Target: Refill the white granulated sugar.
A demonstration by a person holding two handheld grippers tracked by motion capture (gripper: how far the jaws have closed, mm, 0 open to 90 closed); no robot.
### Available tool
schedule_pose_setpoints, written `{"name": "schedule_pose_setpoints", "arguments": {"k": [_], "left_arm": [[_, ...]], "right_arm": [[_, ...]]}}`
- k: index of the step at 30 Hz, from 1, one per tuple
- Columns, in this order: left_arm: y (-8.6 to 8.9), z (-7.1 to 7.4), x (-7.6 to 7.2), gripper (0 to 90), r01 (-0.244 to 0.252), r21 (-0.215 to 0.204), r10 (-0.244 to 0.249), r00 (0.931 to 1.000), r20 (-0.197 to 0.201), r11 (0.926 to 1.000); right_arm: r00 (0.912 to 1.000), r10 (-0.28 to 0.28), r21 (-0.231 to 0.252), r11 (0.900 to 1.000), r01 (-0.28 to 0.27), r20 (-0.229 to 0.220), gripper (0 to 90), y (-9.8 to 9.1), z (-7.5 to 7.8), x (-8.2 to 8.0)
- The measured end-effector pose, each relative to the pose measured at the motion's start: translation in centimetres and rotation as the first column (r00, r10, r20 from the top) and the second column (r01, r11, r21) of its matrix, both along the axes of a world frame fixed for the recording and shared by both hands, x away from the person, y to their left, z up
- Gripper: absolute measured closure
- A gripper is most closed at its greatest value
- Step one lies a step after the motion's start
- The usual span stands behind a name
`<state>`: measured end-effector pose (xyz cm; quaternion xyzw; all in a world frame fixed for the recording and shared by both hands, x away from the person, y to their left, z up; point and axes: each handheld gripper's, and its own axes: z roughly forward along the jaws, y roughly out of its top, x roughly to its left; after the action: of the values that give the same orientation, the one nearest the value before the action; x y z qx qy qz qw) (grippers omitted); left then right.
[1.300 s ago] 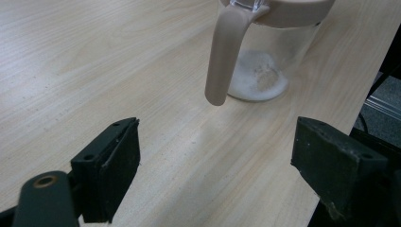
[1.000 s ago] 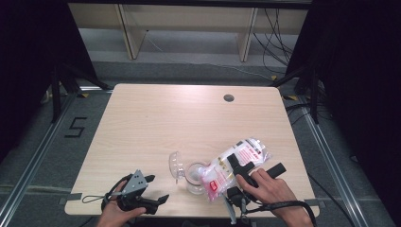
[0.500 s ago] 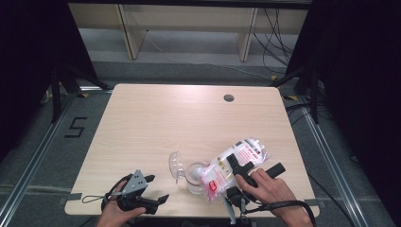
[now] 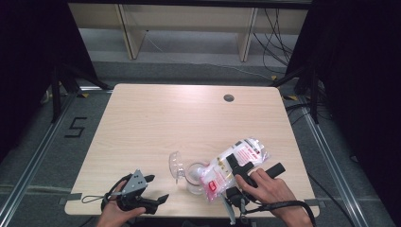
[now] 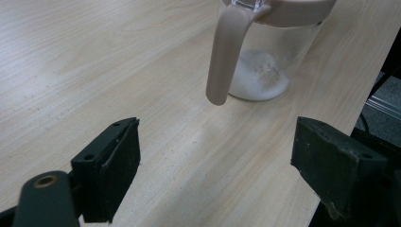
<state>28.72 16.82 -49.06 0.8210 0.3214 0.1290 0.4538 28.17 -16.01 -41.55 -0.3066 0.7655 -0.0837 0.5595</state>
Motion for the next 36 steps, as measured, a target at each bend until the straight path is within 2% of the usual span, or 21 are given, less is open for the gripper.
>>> {"name": "schedule_pose_setpoints", "arguments": {"k": [7,12,13,16,17,18,19,21,24,26,30,34,35,36], "left_arm": [[0.01,0.02,0.02,15.9,0.003,0.001,-0.003,1.0,0.0,1.0],[0.02,0.03,0.02,15.9,0.004,0.003,-0.004,1.0,-0.004,1.0],[0.02,0.01,0.01,16.0,0.0,0.006,0.0,1.0,0.002,1.0],[-0.05,0.01,-0.04,16.0,-0.006,-0.01,0.006,1.0,0.003,0.9999],[0.16,0.08,0.06,16.0,-0.001,0.02,0.001,1.0,0.009,0.9998],[0.14,0.06,0.06,16.0,-0.003,0.017,0.003,1.0,0.007,0.9998],[0.03,0.01,0.0,16.0,-0.003,-0.005,0.003,1.0,-0.002,1.0],[0.03,0.03,0.02,16.0,0.004,0.004,-0.004,1.0,-0.004,1.0],[0.0,-0.03,0.02,16.0,0.0,0.0,0.0,1.0,0.006,1.0],[0.06,0.05,0.02,16.0,0.006,0.005,-0.006,1.0,-0.005,1.0],[-0.05,0.01,-0.05,16.0,-0.006,-0.009,0.006,1.0,0.003,0.9999],[-0.01,0.07,-0.06,16.0,-0.008,-0.005,0.008,1.0,0.004,1.0],[0.16,0.12,0.03,16.0,-0.003,0.022,0.003,1.0,0.008,0.9997],[0.15,0.08,0.06,16.0,-0.001,0.019,0.001,1.0,0.009,0.9998]], "right_arm": [[0.9999,-0.013,0.001,0.9999,0.013,-0.008,57.2,-0.07,0.1,0.04],[1.0,0.003,-0.003,1.0,-0.003,-0.007,57.4,-0.01,0.21,0.07],[0.9999,-0.011,-0.001,0.9999,0.011,-0.005,57.4,-0.06,0.2,-0.01],[0.9999,-0.011,-0.002,0.9999,0.011,-0.005,57.5,-0.07,0.1,0.02],[0.9998,-0.016,0.0,0.9999,0.016,-0.009,57.5,-0.06,0.09,0.01],[0.9998,-0.014,0.002,0.9999,0.014,-0.01,57.5,-0.06,0.1,0.02],[0.9999,-0.014,0.003,0.9999,0.014,-0.01,57.5,-0.07,0.12,0.03],[0.9999,-0.01,-0.007,0.9999,0.01,-0.002,57.5,-0.08,0.21,0.04],[0.9999,-0.015,0.004,0.9999,0.015,-0.007,57.6,-0.18,0.27,-0.01],[0.9999,-0.016,0.002,0.9999,0.016,-0.002,57.7,-0.18,0.33,-0.01],[0.9997,-0.023,0.007,0.9997,0.023,-0.008,57.8,-0.18,0.29,-0.02],[0.9999,-0.014,0.0,0.9999,0.014,-0.003,57.9,-0.19,0.19,0.03],[0.9999,-0.01,0.002,0.9999,0.01,0.001,57.9,-0.2,0.18,0.03],[0.9999,-0.015,0.002,0.9999,0.015,-0.008,58.0,-0.2,0.26,0.03]]}}
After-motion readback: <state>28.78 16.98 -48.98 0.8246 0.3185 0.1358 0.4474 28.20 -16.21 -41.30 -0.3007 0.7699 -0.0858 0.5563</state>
